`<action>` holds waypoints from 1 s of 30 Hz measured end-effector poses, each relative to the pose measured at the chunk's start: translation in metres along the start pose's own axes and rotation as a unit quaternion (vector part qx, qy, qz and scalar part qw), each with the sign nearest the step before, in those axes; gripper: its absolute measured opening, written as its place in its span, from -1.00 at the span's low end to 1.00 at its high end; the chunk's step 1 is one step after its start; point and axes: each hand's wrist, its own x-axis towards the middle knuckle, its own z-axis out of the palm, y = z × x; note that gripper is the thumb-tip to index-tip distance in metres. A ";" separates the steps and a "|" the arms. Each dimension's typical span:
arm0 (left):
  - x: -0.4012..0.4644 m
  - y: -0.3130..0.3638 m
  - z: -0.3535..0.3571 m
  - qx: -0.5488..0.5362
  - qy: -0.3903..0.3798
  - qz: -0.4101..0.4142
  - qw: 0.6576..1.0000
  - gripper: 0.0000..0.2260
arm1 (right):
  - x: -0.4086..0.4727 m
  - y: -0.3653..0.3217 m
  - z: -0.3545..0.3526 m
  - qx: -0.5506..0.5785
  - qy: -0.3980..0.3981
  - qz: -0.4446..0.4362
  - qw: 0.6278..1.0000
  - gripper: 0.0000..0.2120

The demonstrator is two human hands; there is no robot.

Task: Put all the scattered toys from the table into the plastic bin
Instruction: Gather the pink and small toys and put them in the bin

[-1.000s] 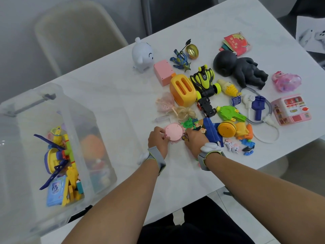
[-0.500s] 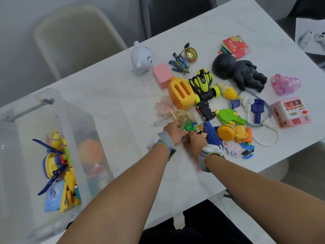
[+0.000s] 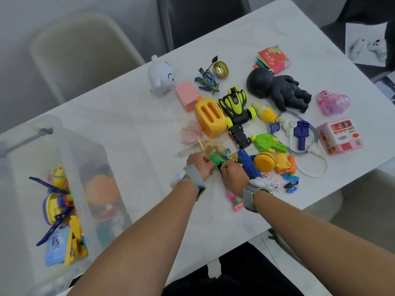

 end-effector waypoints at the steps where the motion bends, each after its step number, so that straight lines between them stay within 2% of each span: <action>1: -0.002 -0.004 -0.003 -0.005 0.002 -0.009 1.000 -0.90 | 0.001 0.000 0.001 0.020 -0.015 0.013 1.000 -0.85; 5: -0.007 -0.021 -0.020 -0.013 0.018 -0.037 0.999 -0.88 | -0.001 0.003 0.006 0.181 -0.097 0.059 0.977 -0.83; 8: -0.008 -0.033 -0.025 -0.021 0.023 -0.034 0.999 -0.84 | -0.001 0.004 0.005 0.240 -0.101 0.089 0.961 -0.84; 11: -0.012 -0.046 -0.031 -0.070 0.029 -0.047 0.996 -0.77 | 0.004 0.000 0.005 0.188 -0.077 0.092 0.975 -0.76; 15: -0.017 -0.057 -0.039 -0.124 0.045 -0.078 0.988 -0.38 | 0.004 -0.019 0.011 0.079 -0.051 0.047 0.994 -0.70; 20: -0.020 -0.056 -0.048 -0.147 -0.014 -0.123 0.981 -0.24 | 0.013 -0.036 0.019 0.080 0.005 0.031 0.996 -0.50; 24: -0.025 -0.053 -0.046 -0.174 -0.045 -0.153 0.972 -0.23 | 0.019 -0.032 0.020 -0.045 -0.070 -0.027 0.996 -0.27; 27: -0.031 -0.061 -0.039 -0.167 -0.047 -0.166 0.971 -0.33 | 0.013 -0.024 0.026 -0.094 -0.066 -0.020 0.993 -0.32; 30: -0.036 -0.069 -0.035 -0.168 -0.046 -0.172 0.970 -0.37 | 0.002 -0.018 0.037 -0.073 -0.064 -0.010 0.995 -0.37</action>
